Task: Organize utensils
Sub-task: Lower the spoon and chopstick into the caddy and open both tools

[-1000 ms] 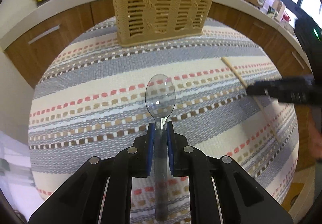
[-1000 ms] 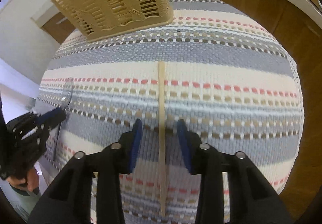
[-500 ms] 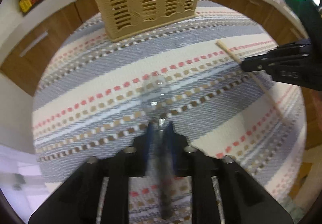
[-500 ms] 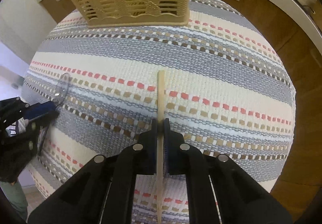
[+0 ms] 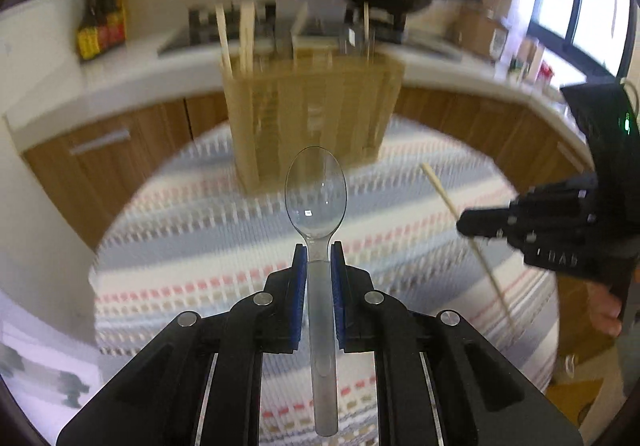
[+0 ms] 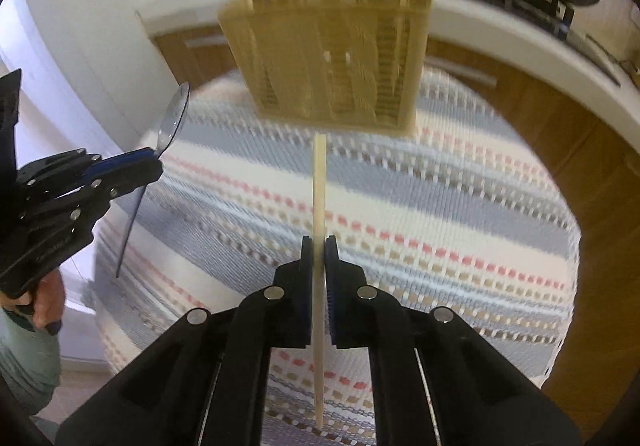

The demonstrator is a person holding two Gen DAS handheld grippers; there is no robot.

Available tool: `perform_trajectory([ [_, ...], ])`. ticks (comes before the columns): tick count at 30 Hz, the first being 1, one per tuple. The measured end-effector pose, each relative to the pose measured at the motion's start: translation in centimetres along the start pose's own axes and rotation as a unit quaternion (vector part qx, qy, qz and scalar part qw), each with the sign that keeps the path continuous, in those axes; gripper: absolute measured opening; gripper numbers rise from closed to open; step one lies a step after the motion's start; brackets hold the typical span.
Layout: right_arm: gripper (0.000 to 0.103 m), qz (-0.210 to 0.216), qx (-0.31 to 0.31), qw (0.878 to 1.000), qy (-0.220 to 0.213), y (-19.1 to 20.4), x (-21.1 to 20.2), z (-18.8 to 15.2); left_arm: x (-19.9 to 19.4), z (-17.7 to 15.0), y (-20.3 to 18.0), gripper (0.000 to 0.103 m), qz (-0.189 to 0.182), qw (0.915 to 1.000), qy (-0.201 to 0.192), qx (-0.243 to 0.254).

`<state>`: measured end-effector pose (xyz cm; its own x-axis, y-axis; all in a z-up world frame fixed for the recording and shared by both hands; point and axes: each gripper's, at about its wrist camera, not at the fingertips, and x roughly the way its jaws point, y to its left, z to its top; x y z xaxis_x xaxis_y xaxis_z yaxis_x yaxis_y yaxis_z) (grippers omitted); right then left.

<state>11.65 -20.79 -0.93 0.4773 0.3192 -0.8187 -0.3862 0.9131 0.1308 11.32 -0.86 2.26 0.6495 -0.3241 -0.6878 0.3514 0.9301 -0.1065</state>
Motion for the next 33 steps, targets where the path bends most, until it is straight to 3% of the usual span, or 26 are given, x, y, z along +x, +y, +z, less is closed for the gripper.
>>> perform_trajectory([
  [8, 0.003, 0.024, -0.004, 0.995, -0.098, -0.5, -5.5, 3.7, -4.6, 5.2, 0.6, 0.01, -0.011, 0.9931, -0.116, -0.019],
  [14, 0.001, 0.04, 0.007, 0.986, -0.162, -0.9, -8.4, 6.7, -5.8, 8.2, 0.9, 0.01, -0.011, 0.9872, -0.157, -0.027],
  [17, 0.001, 0.046, 0.017, 0.987, -0.155, -1.6, -7.5, 7.1, -5.8, 8.1, 1.3, 0.01, -0.012, 0.9872, -0.156, -0.032],
  [19, 0.005, 0.051, 0.021, 0.991, -0.123, -1.8, -6.0, 6.9, -5.8, 7.5, 1.6, 0.01, -0.012, 0.9876, -0.154, -0.029],
  [22, 0.025, 0.055, 0.025, 0.996, -0.066, -1.5, -2.9, 6.2, -5.4, 6.5, 2.4, 0.01, -0.012, 0.9885, -0.147, -0.032],
  [24, 0.047, 0.052, 0.029, 0.997, -0.047, -1.3, -1.2, 6.0, -4.8, 6.2, 3.2, 0.01, -0.019, 0.989, -0.14, -0.042],
  [25, 0.05, 0.049, 0.031, 0.997, -0.045, -1.2, -0.4, 5.9, -4.3, 6.1, 3.6, 0.01, -0.022, 0.9896, -0.135, -0.046],
  [29, 0.049, 0.011, 0.031, 0.999, -0.034, -1.1, 1.9, 6.4, -3.5, 5.7, 4.4, 0.01, -0.016, 0.9912, -0.124, -0.043],
  [33, 0.033, 0.001, 0.031, 0.999, -0.018, -1.1, 4.1, 7.4, -2.6, 5.5, 5.0, 0.01, -0.018, 0.9917, -0.118, -0.049],
])
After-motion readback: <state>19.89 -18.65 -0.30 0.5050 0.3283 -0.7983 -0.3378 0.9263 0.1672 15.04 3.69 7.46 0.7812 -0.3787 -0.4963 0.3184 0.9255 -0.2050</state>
